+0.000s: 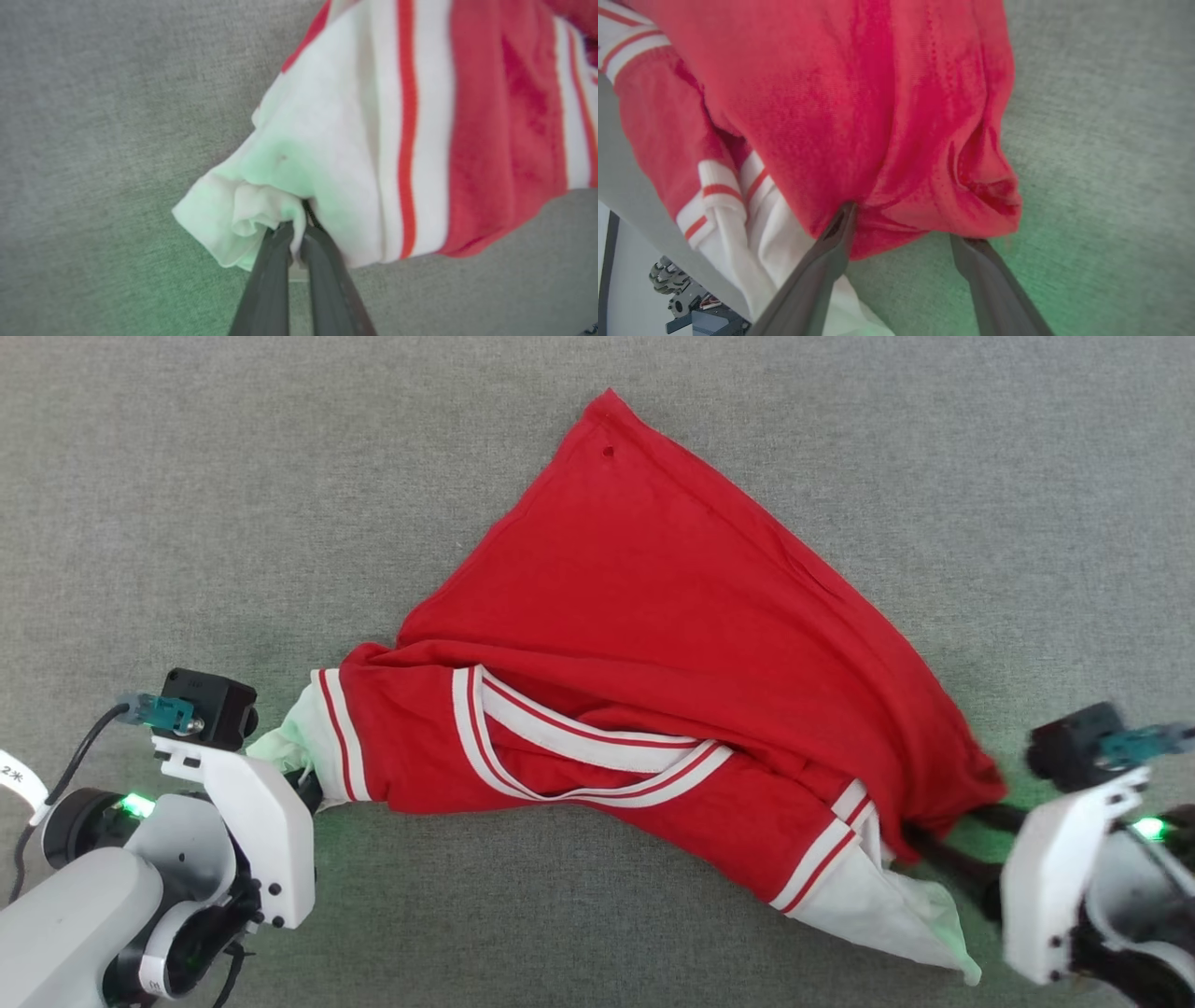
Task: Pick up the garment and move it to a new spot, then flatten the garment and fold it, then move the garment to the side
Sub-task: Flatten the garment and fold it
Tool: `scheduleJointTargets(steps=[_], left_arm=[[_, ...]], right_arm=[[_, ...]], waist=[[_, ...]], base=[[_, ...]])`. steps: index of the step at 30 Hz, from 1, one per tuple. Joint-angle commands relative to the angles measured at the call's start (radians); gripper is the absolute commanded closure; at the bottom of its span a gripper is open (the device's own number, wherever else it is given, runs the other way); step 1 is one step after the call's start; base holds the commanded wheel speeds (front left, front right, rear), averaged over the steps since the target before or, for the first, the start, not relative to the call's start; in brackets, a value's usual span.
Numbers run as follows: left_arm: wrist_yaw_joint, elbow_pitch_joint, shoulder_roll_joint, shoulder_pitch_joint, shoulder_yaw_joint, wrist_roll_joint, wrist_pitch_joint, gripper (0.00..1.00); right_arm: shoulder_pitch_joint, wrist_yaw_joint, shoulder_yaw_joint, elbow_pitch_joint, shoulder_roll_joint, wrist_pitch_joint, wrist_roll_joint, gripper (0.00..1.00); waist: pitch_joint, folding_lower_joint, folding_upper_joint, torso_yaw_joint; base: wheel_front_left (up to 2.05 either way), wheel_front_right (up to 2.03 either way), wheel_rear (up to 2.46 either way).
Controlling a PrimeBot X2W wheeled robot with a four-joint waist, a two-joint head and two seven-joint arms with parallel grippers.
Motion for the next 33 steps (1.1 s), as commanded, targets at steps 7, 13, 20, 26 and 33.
scheduleJointTargets(steps=[7, 13, 20, 26, 33], left_arm=[[0.002, 0.0, -0.018, 0.038, -0.009, -0.007, -0.015, 1.0], [-0.01, 0.001, -0.039, 0.024, -0.019, 0.004, -0.016, 1.0], [-0.034, 0.017, -0.087, -0.008, -0.038, 0.024, -0.018, 1.0], [-0.067, 0.049, -0.148, -0.044, -0.062, 0.035, -0.021, 1.0], [-0.119, 0.098, -0.223, -0.087, -0.091, 0.054, -0.026, 1.0]], right_arm=[[0.019, -0.005, -0.105, -0.196, 0.032, 0.028, -0.086, 0.0], [-0.076, -0.005, -0.091, -0.239, 0.036, 0.027, -0.113, 0.0], [-0.273, -0.005, -0.015, -0.113, 0.001, -0.021, -0.09, 0.0], [-0.474, -0.005, 0.077, 0.09, -0.036, -0.079, -0.057, 0.0], [-0.694, -0.005, 0.22, 0.348, -0.08, -0.112, -0.025, 0.0]], waist=[[-0.017, 0.0, 0.0, 0.019], [-0.023, 0.0, 0.0, 0.056], [-0.015, 0.0, 0.0, 0.129], [0.002, 0.0, 0.0, 0.214], [0.024, 0.0, 0.0, 0.317]], base=[[0.0, 0.0, 0.0], [0.0, 0.0, 0.0], [0.0, 0.0, 0.0], [0.0, 0.0, 0.0], [0.0, 0.0, 0.0]])
